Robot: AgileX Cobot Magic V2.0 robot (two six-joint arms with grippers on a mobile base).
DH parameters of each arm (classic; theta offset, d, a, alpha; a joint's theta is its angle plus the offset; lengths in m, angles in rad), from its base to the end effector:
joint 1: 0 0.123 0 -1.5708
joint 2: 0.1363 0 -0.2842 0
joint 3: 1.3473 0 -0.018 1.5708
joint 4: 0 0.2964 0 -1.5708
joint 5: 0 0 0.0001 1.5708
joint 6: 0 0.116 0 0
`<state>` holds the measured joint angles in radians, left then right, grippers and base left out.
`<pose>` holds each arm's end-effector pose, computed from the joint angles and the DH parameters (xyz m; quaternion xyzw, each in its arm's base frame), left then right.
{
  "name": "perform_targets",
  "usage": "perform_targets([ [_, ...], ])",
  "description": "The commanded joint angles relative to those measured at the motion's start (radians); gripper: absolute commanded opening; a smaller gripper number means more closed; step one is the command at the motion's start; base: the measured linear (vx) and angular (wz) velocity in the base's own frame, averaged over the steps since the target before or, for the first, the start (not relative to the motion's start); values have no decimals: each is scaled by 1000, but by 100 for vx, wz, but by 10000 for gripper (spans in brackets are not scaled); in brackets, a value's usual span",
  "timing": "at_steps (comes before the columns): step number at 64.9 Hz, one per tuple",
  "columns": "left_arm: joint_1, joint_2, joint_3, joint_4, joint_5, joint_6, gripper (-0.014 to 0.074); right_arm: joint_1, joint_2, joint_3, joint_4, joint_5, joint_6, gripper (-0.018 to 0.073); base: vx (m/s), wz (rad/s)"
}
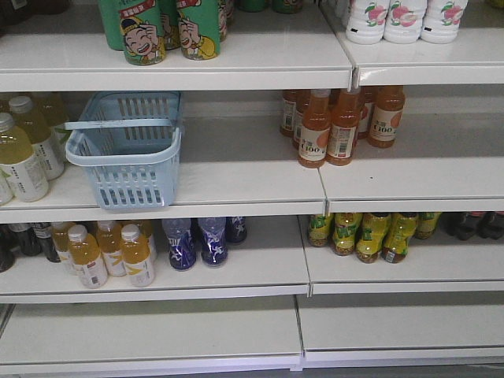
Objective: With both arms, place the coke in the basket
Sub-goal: 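Raise the left gripper toward the light-blue basket handle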
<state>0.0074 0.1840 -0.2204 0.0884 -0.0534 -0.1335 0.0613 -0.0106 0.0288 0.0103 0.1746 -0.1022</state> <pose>0.1364 0.0005 0.2872 -0.0151 0.6417 -0.0160 0.7666 0.1276 0.0080 0.1847 -0.0575 0.7412 -0.0096 0.6687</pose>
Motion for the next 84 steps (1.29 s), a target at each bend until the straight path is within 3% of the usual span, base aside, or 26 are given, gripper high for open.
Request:
perform_targets([
  [1,-3,119,-123,-4,-4,14,-6,0,-13,7,-1,-75,-4,-2,0,0],
  [10,-5,263,-228,-5,94,32,-6,0,-13,7,-1,-73,-4,-2,0,0],
  [25,-5,328,-235,-12,3,27,-6,0,-13,7,-1,-73,-4,-2,0,0],
  [41,-5,328,-235,-60,45,27,23,0,-13,7,-1,-73,-4,-2,0,0],
  [51,-5,328,-235,-60,87,29,131,0,-13,7,-1,-73,-4,-2,0,0],
  [69,-5,328,-235,-60,150,31,418,0,-13,7,-1,-73,-4,-2,0,0],
  [78,-5,328,-235,-60,152,31,503,0,-13,7,-1,-74,-4,-2,0,0],
  [84,-5,327,-235,-62,133,30,510,0,-13,7,-1,-74,-4,-2,0,0],
])
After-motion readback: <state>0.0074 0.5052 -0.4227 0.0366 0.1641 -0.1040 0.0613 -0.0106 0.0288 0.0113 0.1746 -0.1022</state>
